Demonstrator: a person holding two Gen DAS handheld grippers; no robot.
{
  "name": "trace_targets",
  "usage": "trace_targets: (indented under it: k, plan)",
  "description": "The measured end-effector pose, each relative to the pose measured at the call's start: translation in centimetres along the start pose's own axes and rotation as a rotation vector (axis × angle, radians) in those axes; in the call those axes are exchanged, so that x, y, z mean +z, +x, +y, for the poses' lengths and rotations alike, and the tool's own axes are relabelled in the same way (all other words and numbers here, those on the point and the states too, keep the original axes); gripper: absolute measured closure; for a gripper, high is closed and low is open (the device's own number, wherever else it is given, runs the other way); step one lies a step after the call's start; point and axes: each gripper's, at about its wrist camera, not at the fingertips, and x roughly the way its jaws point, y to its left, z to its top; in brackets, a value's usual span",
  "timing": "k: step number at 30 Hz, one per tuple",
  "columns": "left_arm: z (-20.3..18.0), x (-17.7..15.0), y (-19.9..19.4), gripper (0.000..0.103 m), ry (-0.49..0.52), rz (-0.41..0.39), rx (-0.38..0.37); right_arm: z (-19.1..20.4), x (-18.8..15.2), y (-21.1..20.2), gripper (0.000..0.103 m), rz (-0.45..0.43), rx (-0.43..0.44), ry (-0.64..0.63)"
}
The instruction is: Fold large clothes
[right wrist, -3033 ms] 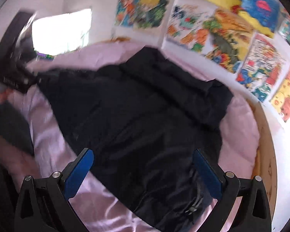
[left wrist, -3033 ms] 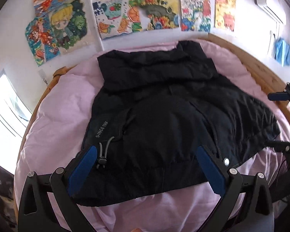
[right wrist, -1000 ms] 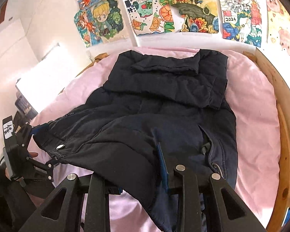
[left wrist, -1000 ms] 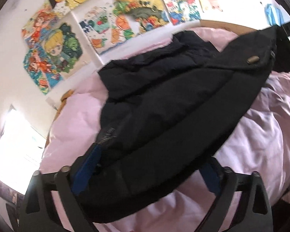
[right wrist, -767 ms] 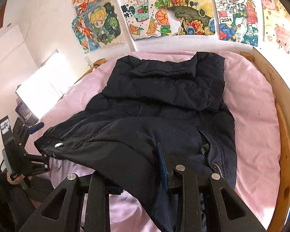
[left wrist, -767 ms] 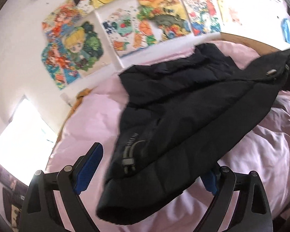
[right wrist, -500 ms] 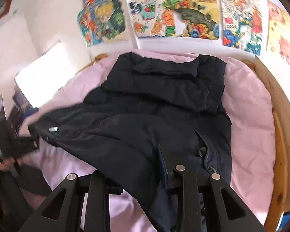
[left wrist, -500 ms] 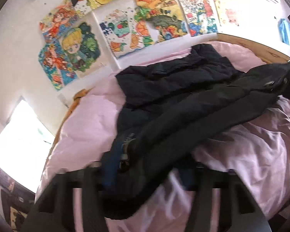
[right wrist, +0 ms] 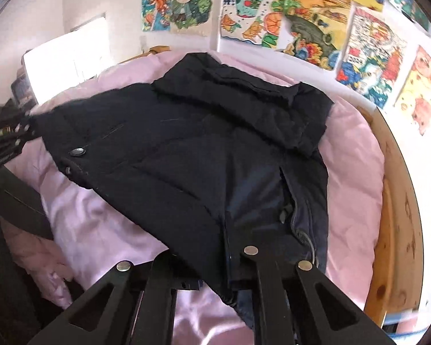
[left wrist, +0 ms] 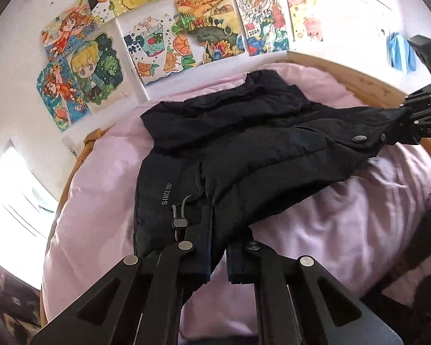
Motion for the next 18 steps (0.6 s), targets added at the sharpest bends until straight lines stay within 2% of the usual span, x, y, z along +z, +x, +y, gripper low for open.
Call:
trace_targets:
  k: [6, 9, 13, 18]
  plan:
    - [-1.3, -0.9, -6.7, 0.097, -0.004, -0.025, -0.056, 2.3, -1.8, -5.7, 0.093, 0.01, 0.006, -0.035]
    - [-1.8, -1.3, -8.7, 0.097, 0.007, -0.02, -0.075, 3.4, -2.8, -8.4, 0.093, 0.015, 0.028, -0.04]
    - [-2.2, -1.0, -8.9, 0.097, -0.008, -0.003, -0.092, 4.1, -3.6, -9.4, 0.093, 0.022, 0.043, -0.034]
    - [-1.0, 1.4, -8.8, 0.097, -0.051, -0.041, -0.098, 3.7, -3.1, -9.6, 0.093, -0.01, 0.041, -0.006]
